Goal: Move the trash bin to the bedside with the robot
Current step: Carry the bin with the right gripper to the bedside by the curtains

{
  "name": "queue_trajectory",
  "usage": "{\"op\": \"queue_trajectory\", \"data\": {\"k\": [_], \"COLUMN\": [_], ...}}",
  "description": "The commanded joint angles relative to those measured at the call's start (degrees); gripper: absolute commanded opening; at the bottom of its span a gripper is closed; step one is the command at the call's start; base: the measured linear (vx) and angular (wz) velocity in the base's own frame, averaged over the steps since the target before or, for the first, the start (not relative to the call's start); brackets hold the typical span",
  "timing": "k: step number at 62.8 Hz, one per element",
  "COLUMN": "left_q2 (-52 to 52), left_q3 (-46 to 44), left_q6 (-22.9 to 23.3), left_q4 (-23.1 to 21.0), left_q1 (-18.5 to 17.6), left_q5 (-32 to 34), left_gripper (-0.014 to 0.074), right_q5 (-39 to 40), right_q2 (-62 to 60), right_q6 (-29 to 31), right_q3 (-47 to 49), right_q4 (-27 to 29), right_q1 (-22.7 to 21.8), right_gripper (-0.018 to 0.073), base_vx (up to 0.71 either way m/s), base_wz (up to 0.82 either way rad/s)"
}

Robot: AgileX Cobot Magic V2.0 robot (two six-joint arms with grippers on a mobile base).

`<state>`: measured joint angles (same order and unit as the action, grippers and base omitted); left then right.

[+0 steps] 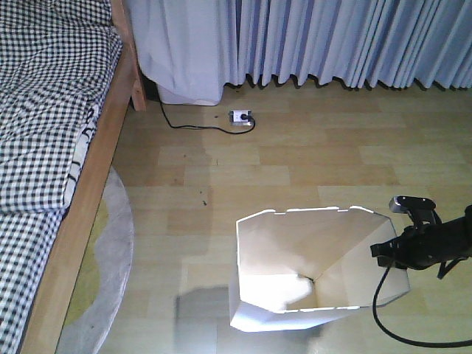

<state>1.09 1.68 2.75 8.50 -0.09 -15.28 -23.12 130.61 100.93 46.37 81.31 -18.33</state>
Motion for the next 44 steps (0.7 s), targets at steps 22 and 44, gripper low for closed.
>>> {"op": "queue_trajectory", "data": {"k": [22, 44], "left_q2": [0.6, 0.6], "left_q3": [1.7, 1.7], "left_q6": [0.5, 0.5], "left_q4": [0.0, 0.0], "left_q1": [-0.4, -0.4], "left_q5": [4.2, 4.2], "left_gripper": [-0.0006, -0.0006], "right_q5": [-10.9, -11.0], "right_q2": [-3.8, -3.8], "right_q6": [-0.3, -0.3], "right_q3": [0.5, 0.5], "right_q4": [1.9, 1.9], "right_q1": [-0.2, -0.2], "right_gripper": [-0.0006, -0.0006], "base_vx": [0.34, 0.31], "base_wz": [0.0, 0.02]}}
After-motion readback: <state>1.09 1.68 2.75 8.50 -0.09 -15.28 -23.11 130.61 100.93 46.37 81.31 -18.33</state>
